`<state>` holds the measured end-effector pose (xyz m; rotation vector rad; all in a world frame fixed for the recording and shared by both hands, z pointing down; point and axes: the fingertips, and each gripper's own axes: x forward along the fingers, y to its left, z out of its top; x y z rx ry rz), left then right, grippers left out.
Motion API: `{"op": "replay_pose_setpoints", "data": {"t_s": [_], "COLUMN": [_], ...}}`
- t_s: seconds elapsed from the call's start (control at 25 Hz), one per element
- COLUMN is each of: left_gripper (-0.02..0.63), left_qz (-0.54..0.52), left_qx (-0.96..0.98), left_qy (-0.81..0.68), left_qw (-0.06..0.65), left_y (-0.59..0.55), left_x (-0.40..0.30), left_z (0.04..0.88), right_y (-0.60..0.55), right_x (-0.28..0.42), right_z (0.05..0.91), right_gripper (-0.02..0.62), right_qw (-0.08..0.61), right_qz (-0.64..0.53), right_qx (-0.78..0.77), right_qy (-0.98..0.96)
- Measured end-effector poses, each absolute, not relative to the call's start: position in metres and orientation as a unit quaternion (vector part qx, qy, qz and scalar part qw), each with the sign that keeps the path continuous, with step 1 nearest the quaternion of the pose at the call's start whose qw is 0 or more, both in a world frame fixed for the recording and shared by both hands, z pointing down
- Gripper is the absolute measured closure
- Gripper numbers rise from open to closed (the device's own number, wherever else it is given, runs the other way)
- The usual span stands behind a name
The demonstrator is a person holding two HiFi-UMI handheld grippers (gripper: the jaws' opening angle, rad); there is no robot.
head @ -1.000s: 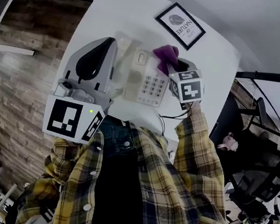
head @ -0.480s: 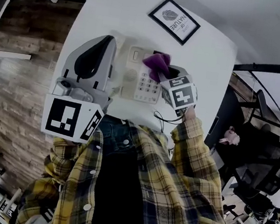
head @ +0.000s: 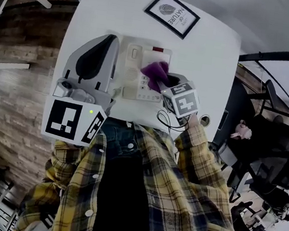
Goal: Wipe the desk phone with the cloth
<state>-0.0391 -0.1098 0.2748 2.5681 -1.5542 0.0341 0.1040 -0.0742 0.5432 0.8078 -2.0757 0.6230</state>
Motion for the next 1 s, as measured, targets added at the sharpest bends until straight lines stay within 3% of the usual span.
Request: {"op": "replay_pose_setpoints", "data": {"t_s": [1.0], "left_gripper": [0.592], "left_qz": [0.018], "left_qx": [0.884], "left_qy": [-0.461], "left_qw": [0.077], "left_y": [-0.109], "left_x": [-0.015], "left_z": [0.282], "right_y": [0.002], "right_x": [0.108], "right_z": [0.564], "right_gripper": [0.529], "right_qw": [0.390], "right_qz": [0.319], "right_qx": [0.336], "right_qy": [-0.796]}}
